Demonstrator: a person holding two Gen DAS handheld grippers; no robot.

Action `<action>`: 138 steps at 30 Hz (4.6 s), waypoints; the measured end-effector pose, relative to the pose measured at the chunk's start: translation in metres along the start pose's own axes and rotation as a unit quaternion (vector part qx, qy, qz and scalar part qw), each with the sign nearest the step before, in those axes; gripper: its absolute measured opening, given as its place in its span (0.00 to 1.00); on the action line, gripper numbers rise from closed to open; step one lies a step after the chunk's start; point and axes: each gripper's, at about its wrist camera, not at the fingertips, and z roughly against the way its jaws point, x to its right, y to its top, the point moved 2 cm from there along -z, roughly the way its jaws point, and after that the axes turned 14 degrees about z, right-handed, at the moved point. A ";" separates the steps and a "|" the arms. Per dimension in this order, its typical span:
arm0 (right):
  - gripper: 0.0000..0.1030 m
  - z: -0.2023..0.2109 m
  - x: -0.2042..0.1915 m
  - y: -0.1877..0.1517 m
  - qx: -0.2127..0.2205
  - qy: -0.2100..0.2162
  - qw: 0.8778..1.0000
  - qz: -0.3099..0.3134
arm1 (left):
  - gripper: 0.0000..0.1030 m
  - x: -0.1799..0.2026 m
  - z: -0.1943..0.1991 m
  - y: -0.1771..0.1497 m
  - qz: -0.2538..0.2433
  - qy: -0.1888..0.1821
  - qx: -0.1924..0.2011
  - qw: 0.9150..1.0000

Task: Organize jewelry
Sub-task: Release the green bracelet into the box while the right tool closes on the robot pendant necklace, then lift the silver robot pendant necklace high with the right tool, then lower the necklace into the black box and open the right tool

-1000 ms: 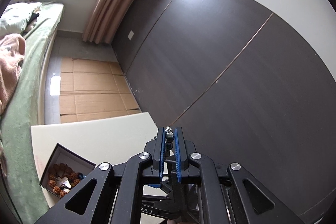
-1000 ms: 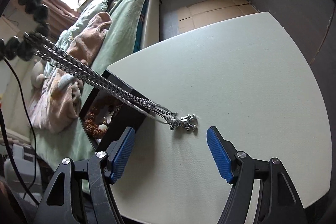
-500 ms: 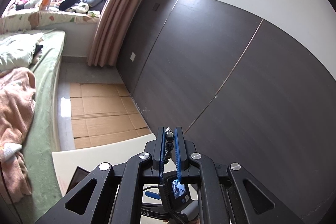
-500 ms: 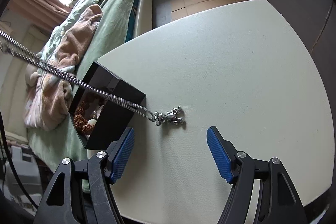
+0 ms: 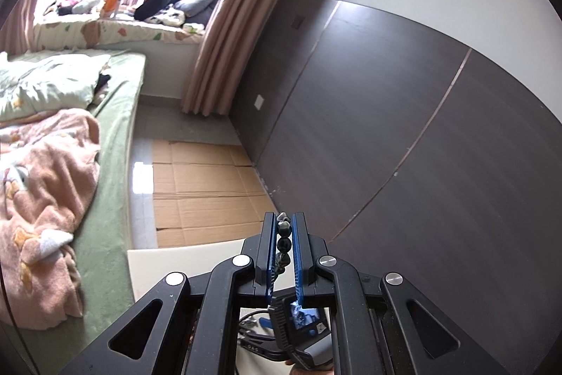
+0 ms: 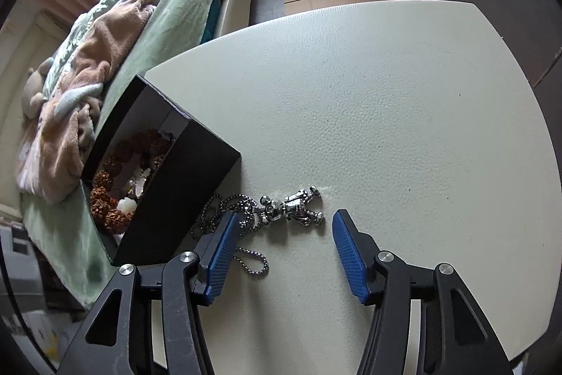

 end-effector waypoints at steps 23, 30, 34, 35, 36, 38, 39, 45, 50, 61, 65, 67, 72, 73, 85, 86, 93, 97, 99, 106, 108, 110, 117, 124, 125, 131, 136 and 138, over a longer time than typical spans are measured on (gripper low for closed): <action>0.01 0.028 0.015 -0.013 0.042 0.003 0.999 -0.002 | 0.08 -0.139 -0.091 -0.067 0.121 0.092 -0.088 0.984; 0.26 0.014 0.002 0.004 0.008 0.001 0.999 0.046 | 0.75 -0.157 -0.091 -0.071 0.155 0.083 -0.103 0.979; 0.52 0.010 -0.008 0.008 0.002 -0.035 0.993 0.116 | 0.81 -0.160 -0.078 -0.070 0.149 0.078 -0.086 0.982; 0.52 0.007 -0.010 0.008 0.000 -0.035 0.991 0.131 | 0.81 -0.162 -0.073 -0.070 0.147 0.080 -0.082 0.983; 0.52 0.005 -0.012 0.008 -0.004 -0.035 0.989 0.146 | 0.81 -0.165 -0.070 -0.068 0.147 0.083 -0.078 0.983; 0.52 -0.003 -0.019 0.007 -0.015 -0.046 0.980 0.192 | 0.81 -0.171 -0.064 -0.067 0.152 0.087 -0.073 0.982; 0.52 -0.007 -0.022 0.007 -0.021 -0.051 0.976 0.212 | 0.81 -0.175 -0.061 -0.068 0.155 0.087 -0.073 0.981; 0.50 -0.009 -0.029 0.012 -0.005 -0.036 0.962 0.271 | 0.81 -0.188 -0.051 -0.067 0.153 0.098 -0.069 0.981; 0.43 -0.013 -0.031 0.015 -0.004 -0.016 0.955 0.295 | 0.81 -0.201 -0.045 -0.066 0.162 0.109 -0.063 0.979; 0.14 -0.004 -0.030 -0.002 -0.018 -0.006 0.955 0.295 | 0.81 -0.194 -0.046 -0.065 0.160 0.095 -0.063 0.981; 0.14 0.005 -0.020 -0.003 -0.014 -0.005 0.968 0.251 | 0.81 -0.188 -0.044 -0.066 0.148 0.092 -0.064 0.983; 0.14 0.018 -0.018 -0.001 0.004 0.008 0.972 0.236 | 0.81 -0.187 -0.043 -0.065 0.144 0.090 -0.063 0.984; 0.14 0.052 -0.022 0.013 0.051 0.012 0.975 0.215 | 0.81 -0.180 -0.041 -0.065 0.133 0.076 -0.062 0.986; 0.14 0.060 -0.024 0.016 0.061 0.012 0.975 0.213 | 0.82 -0.179 -0.041 -0.065 0.130 0.076 -0.061 0.987; 0.14 0.191 -0.069 0.062 0.195 -0.025 0.956 0.218 | 0.96 -0.174 -0.031 -0.063 0.120 0.063 -0.044 0.990; 0.14 0.205 -0.075 0.066 0.208 -0.028 0.952 0.222 | 0.97 -0.173 -0.031 -0.063 0.120 0.062 -0.043 0.990; 0.14 0.270 -0.119 0.089 0.261 -0.053 0.931 0.251 | 0.99 -0.172 -0.026 -0.062 0.115 0.056 -0.037 0.991; 0.14 0.296 -0.139 0.100 0.284 -0.073 0.919 0.265 | 0.99 -0.172 -0.024 -0.061 0.115 0.056 -0.033 0.991; 0.14 0.307 -0.147 0.106 0.293 -0.082 0.914 0.269 | 0.99 -0.173 -0.023 -0.060 0.117 0.056 -0.033 0.991; 0.14 0.318 -0.160 0.115 0.299 -0.090 0.910 0.273 | 0.99 -0.179 -0.018 -0.059 0.126 0.056 -0.028 0.990; 0.14 0.313 -0.162 0.116 0.293 -0.086 0.912 0.274 | 0.99 -0.181 -0.016 -0.058 0.128 0.057 -0.025 0.990; 0.14 0.303 -0.161 0.117 0.285 -0.083 0.915 0.273 | 0.99 -0.183 -0.015 -0.057 0.130 0.059 -0.023 0.989; 0.14 0.247 -0.151 0.110 0.246 -0.062 0.930 0.267 | 0.99 -0.190 -0.012 -0.056 0.136 0.064 -0.020 0.989; 0.14 0.175 -0.135 0.098 0.192 -0.027 0.948 0.251 | 0.99 -0.193 -0.013 -0.056 0.134 0.077 -0.020 0.988; 0.14 0.166 -0.132 0.096 0.187 -0.023 0.951 0.247 | 0.99 -0.193 -0.014 -0.056 0.133 0.080 -0.021 0.988; 0.14 0.117 -0.113 0.083 0.153 0.005 0.963 0.222 | 0.99 -0.194 -0.020 -0.060 0.124 0.094 -0.025 0.988; 0.39 0.088 -0.098 0.071 0.143 0.041 0.967 0.205 | 0.99 -0.193 -0.028 -0.063 0.115 0.099 -0.027 0.988; 0.54 0.084 -0.085 0.064 0.156 0.055 0.970 0.180 | 0.99 -0.191 -0.033 -0.065 0.108 0.102 -0.032 0.988</action>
